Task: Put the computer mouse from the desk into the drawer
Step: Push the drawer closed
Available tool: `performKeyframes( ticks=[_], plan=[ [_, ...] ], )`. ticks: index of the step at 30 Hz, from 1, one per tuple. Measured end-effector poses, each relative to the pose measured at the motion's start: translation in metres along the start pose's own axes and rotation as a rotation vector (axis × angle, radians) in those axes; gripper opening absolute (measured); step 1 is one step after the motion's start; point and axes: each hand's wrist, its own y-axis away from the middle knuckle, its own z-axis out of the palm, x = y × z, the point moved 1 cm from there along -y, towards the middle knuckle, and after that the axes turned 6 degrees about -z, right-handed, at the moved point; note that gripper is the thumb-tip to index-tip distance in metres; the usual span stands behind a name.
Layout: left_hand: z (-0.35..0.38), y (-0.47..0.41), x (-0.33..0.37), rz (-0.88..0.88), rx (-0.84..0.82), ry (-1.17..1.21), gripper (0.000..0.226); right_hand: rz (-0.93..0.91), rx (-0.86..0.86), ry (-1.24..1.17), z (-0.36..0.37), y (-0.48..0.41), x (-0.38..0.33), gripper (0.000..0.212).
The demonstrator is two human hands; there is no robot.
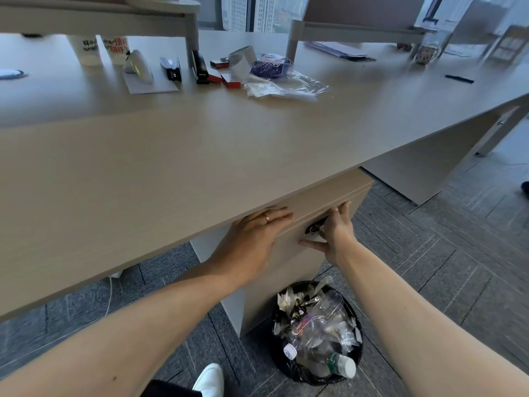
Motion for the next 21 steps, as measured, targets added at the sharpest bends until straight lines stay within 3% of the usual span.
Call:
performKeyframes(
  ticks=[9,14,18,21],
  plan=[
    [0.005,0.001,-0.002,0.039,-0.001,-0.044,0.074,0.016,-0.029,0.002,-0.005,-0.001,-0.002,0.059],
    [0.002,0.0,0.0,0.011,-0.038,-0.068,0.078,-0.021,-0.093,0.297,-0.038,0.025,-0.046,0.059],
    [-0.01,0.0,0.009,-0.022,-0.125,-0.113,0.089,-0.422,-0.032,0.585,-0.084,0.084,-0.141,0.066],
    [-0.022,0.006,0.023,-0.056,-0.3,-0.222,0.092,-0.802,-0.002,0.6,-0.114,0.169,-0.23,0.054]
  ],
)
